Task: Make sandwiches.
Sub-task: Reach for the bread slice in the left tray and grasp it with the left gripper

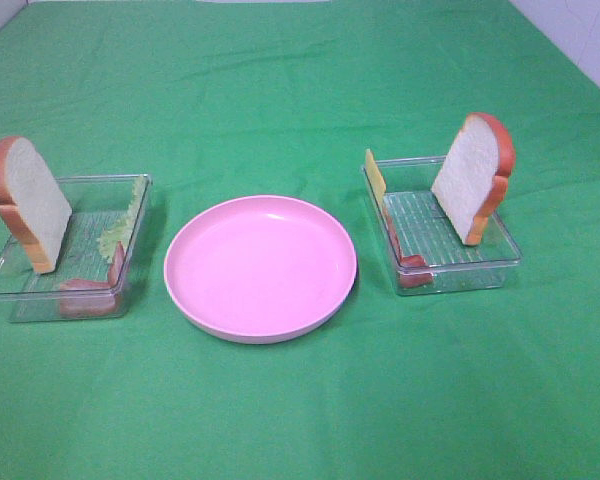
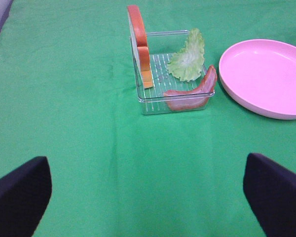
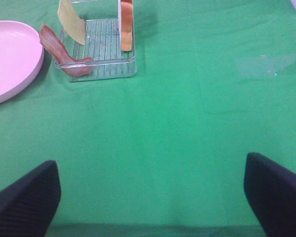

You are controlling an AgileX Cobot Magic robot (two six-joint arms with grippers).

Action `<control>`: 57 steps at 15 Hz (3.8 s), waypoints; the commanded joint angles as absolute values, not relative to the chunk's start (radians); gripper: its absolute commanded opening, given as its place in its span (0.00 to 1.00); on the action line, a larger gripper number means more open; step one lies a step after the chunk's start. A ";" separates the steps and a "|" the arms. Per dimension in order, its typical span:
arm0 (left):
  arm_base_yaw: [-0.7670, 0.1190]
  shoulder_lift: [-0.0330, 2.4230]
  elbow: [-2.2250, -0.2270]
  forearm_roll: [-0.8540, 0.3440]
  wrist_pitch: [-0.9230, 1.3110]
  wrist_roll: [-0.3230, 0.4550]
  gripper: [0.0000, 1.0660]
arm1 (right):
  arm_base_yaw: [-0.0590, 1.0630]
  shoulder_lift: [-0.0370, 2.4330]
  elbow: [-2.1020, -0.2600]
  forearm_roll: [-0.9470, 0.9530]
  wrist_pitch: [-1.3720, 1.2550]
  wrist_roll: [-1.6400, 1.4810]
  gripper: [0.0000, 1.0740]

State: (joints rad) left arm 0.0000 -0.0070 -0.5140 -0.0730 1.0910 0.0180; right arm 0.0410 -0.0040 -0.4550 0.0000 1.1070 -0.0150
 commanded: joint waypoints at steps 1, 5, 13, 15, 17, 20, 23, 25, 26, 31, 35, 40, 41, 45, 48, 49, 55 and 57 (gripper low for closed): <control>0.003 -0.017 -0.515 -0.075 1.076 0.017 0.96 | 0.038 -0.028 -0.452 0.000 1.102 -0.015 0.90; 0.003 -0.017 -0.515 -0.075 1.076 0.017 0.96 | 0.038 -0.028 -0.452 0.000 1.102 -0.015 0.90; 0.003 0.303 -0.682 0.028 1.222 0.018 0.96 | 0.038 -0.028 -0.452 0.000 1.102 -0.015 0.90; 0.003 0.514 -0.796 0.073 1.284 0.000 0.96 | 0.038 -0.028 -0.452 0.000 1.102 -0.015 0.90; 0.003 0.798 -0.957 0.103 1.301 -0.016 0.96 | 0.038 -0.028 -0.452 0.000 1.102 -0.015 0.90; 0.003 1.161 -1.213 0.093 1.318 -0.016 0.96 | 0.038 -0.028 -0.452 0.000 1.102 -0.015 0.90; -0.012 1.527 -1.486 0.059 1.318 -0.007 0.96 | 0.038 -0.028 -0.452 0.000 1.102 -0.015 0.90; -0.040 1.670 -1.575 0.059 1.318 -0.007 0.96 | 0.038 -0.028 -0.452 0.000 1.102 -0.015 0.90; -0.046 1.704 -1.589 0.060 1.318 -0.007 0.96 | 0.038 -0.028 -0.452 0.000 1.102 -0.015 0.90; -0.052 1.945 -1.696 0.063 1.318 -0.008 0.96 | 0.038 -0.028 -0.452 0.000 1.102 -0.015 0.90; -0.052 2.056 -1.731 0.011 1.310 0.040 0.96 | 0.038 -0.028 -0.452 0.000 1.102 -0.015 0.90; -0.052 2.137 -1.736 -0.036 1.294 0.041 0.96 | 0.038 -0.028 -0.452 0.000 1.102 -0.015 0.90; -0.052 2.147 -1.736 -0.034 1.295 0.041 0.96 | 0.038 -0.028 -0.452 0.000 1.102 -0.015 0.90; -0.052 2.156 -1.736 -0.034 1.270 0.041 0.96 | 0.038 -0.028 -0.452 0.000 1.102 -0.015 0.90; -0.052 2.156 -1.736 -0.034 1.270 0.041 0.76 | 0.038 -0.028 -0.452 0.000 1.102 -0.015 0.90; -0.052 2.156 -1.736 -0.034 1.270 0.041 0.70 | 0.038 -0.028 -0.452 0.000 1.102 -0.015 0.90; -0.052 2.155 -1.736 -0.034 1.247 0.033 0.48 | 0.038 -0.028 -0.452 0.000 1.102 -0.015 0.90; -0.052 2.155 -1.736 -0.035 1.244 0.033 0.48 | 0.038 -0.028 -0.452 0.000 1.102 -0.015 0.90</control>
State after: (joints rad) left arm -0.0490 2.1530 -1.7330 -0.0300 1.2190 0.0390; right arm 0.0410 -0.0040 -0.4550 0.0000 1.1070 -0.0150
